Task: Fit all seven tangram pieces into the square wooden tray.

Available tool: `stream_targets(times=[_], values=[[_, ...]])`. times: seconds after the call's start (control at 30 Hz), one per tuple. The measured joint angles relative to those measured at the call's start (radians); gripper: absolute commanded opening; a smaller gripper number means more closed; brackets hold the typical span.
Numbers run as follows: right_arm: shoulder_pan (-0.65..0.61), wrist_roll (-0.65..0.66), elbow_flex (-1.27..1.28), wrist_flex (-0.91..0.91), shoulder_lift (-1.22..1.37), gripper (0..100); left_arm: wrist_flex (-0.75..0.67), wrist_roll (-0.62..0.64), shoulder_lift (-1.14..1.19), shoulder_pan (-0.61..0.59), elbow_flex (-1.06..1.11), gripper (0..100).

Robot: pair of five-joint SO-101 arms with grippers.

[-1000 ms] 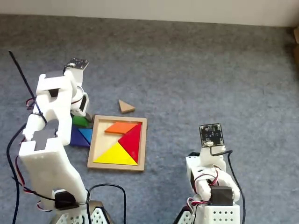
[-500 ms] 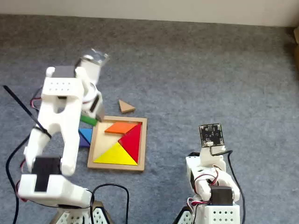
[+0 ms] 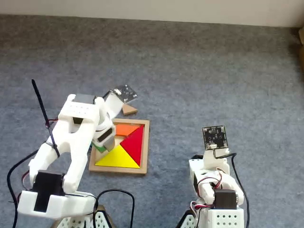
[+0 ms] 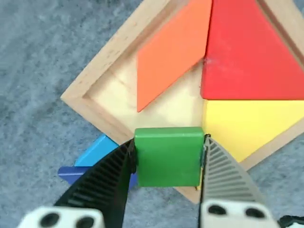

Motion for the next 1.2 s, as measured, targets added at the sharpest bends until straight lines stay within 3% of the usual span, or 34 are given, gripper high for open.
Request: stream_targets(times=[0.17, 0.6, 1.0, 1.2], values=[[0.0, 0.0, 0.0, 0.0, 0.0, 0.5, -0.005, -0.028, 0.0, 0.002, 0.0, 29], [0.0, 0.0, 0.0, 0.0, 0.0, 0.5, -0.006, -0.002, 0.0, -0.005, -0.009, 28], [0.0, 0.0, 0.0, 0.0, 0.0, 0.5, 0.012, 0.054, 0.0, -0.282, -0.097, 28], [0.0, 0.0, 0.0, 0.0, 0.0, 0.5, 0.012, 0.192, 0.0, -0.344, -0.052, 28]])
